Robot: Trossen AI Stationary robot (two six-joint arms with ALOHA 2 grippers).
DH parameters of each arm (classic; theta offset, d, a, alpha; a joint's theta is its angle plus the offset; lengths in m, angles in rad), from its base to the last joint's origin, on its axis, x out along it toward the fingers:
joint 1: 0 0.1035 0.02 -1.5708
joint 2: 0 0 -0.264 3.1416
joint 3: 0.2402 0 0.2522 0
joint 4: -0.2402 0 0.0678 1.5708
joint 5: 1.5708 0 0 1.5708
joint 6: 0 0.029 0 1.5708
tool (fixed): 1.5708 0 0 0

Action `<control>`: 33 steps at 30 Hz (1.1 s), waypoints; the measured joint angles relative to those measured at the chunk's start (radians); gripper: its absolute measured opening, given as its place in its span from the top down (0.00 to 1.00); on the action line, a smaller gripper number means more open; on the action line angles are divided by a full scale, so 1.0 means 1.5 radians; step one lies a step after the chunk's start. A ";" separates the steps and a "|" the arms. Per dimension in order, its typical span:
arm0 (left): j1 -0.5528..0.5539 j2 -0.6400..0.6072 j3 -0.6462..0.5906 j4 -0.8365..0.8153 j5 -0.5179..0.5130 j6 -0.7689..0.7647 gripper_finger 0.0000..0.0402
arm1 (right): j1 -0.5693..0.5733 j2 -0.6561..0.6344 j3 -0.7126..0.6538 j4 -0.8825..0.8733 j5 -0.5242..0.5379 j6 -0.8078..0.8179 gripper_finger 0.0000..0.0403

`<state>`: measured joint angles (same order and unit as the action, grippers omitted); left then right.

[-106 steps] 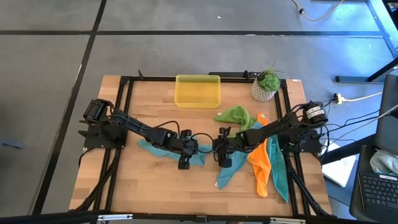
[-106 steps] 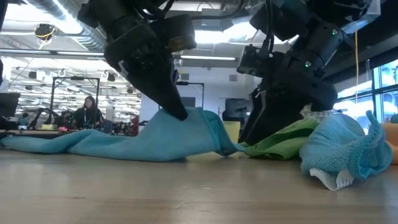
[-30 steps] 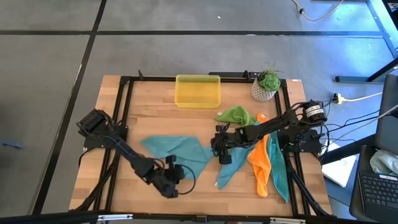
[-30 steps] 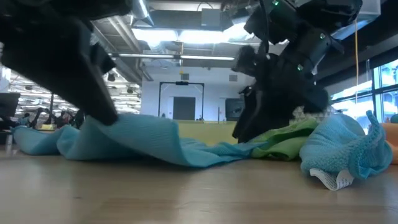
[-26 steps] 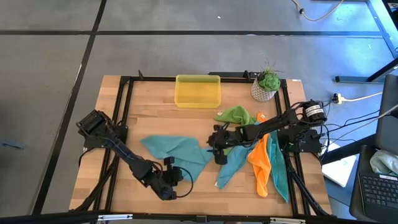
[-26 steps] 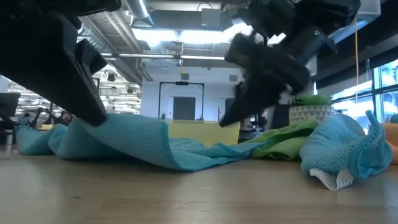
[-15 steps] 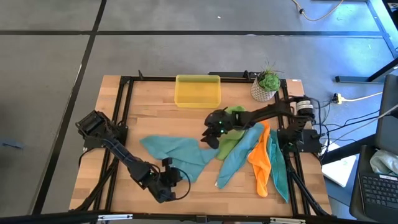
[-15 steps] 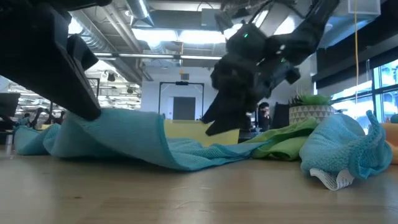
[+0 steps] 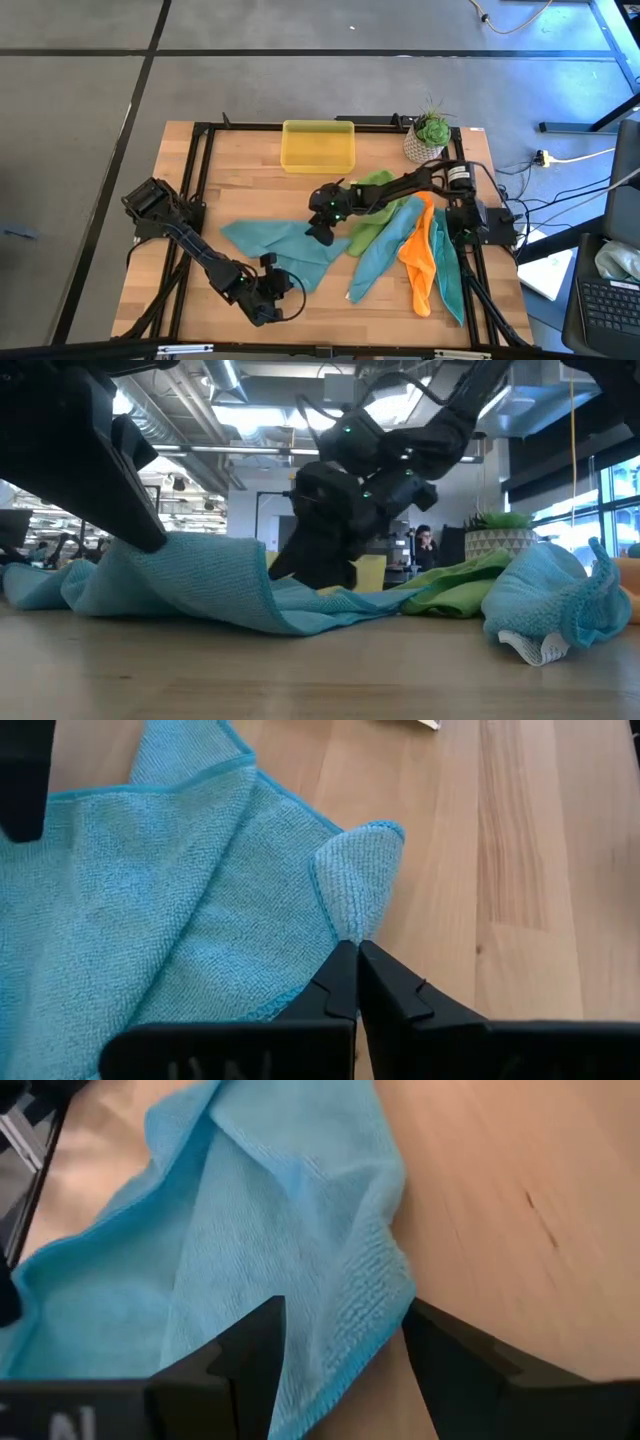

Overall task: Fold microfiber towels
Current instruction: Fold the left blue cloth

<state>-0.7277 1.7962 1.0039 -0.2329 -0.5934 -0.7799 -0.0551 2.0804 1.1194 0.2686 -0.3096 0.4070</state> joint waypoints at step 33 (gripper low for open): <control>-0.083 0.000 -0.054 0.011 0.023 -0.120 1.00 | -0.046 0.006 0.093 -0.049 0.364 -0.413 0.95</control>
<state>-0.8522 1.7966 0.9226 -0.2157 -0.5586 -0.9592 -0.1246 2.0892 1.2583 0.1946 0.2361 -0.2129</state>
